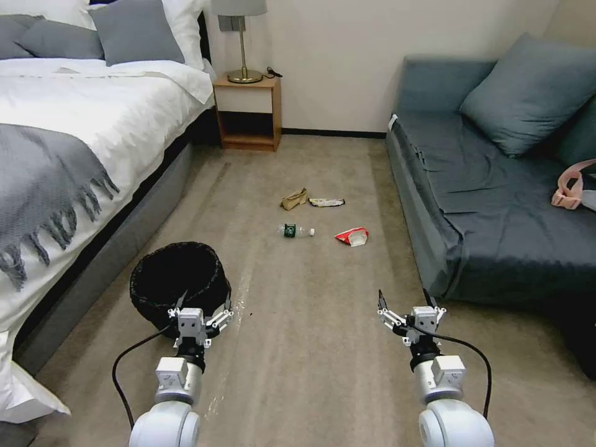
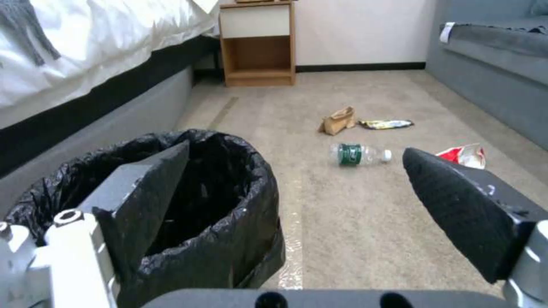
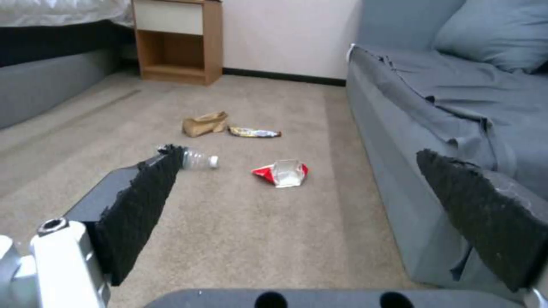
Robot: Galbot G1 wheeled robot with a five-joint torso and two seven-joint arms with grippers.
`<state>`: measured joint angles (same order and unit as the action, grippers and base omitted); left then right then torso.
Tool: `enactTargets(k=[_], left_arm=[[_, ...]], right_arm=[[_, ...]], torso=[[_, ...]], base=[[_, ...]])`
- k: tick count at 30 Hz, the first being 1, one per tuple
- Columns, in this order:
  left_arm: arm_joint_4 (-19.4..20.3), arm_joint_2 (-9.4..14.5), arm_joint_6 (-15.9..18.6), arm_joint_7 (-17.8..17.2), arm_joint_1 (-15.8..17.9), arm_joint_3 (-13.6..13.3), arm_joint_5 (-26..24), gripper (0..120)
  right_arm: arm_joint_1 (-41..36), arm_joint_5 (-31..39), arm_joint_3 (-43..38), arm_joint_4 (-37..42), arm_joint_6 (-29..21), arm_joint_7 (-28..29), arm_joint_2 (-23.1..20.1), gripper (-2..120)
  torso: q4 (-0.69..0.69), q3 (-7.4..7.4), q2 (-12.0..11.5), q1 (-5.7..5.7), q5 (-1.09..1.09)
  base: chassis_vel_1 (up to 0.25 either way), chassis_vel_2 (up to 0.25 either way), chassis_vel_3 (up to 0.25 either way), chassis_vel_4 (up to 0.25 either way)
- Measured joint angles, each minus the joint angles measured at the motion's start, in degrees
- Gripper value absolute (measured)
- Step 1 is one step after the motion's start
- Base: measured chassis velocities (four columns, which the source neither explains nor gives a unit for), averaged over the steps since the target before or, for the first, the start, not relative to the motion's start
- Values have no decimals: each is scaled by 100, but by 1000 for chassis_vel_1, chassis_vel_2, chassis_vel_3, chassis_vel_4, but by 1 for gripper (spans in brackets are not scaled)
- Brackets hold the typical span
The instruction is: Pick up the trash bin, then pick up the garbage on the floor and place it into the trash bin.
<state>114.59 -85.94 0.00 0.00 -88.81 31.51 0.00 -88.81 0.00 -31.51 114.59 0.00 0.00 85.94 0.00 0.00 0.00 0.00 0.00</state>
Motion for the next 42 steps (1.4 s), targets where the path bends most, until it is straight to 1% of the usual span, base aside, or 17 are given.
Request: enactTargets(k=[36, 37, 38, 39, 40, 42], left_arm=[[0, 6, 5, -8, 1, -3, -2, 100], [1, 21, 19, -37, 5, -11, -17, 100], [14, 90, 97, -158, 25, -60, -95, 100], [14, 90, 97, -158, 25, -60, -95, 100], [33, 156, 175, -274, 45, -104, -168, 100], [92, 386, 430, -684, 120, -247, -418, 100]], right_arm=[[-7, 5, -1, 6, -2, 1, 3, 100], [-92, 53, -17, 70, -21, 44, 28, 100], [-152, 70, -25, 81, -33, 56, 37, 100], [-152, 70, -25, 81, -33, 56, 37, 100], [-211, 106, -39, 138, -49, 86, 55, 100], [-581, 302, -131, 391, -153, 259, 169, 100]], torso=[[1, 0, 0, 0, 0], [2, 0, 0, 0, 0], [0, 0, 0, 0, -1], [0, 0, 0, 0, -1], [3, 0, 0, 0, 0], [1, 0, 0, 0, -1]], base=[[0, 0, 0, 0], [0, 0, 0, 0], [0, 0, 0, 0], [0, 0, 0, 0], [0, 0, 0, 0], [0, 0, 0, 0]])
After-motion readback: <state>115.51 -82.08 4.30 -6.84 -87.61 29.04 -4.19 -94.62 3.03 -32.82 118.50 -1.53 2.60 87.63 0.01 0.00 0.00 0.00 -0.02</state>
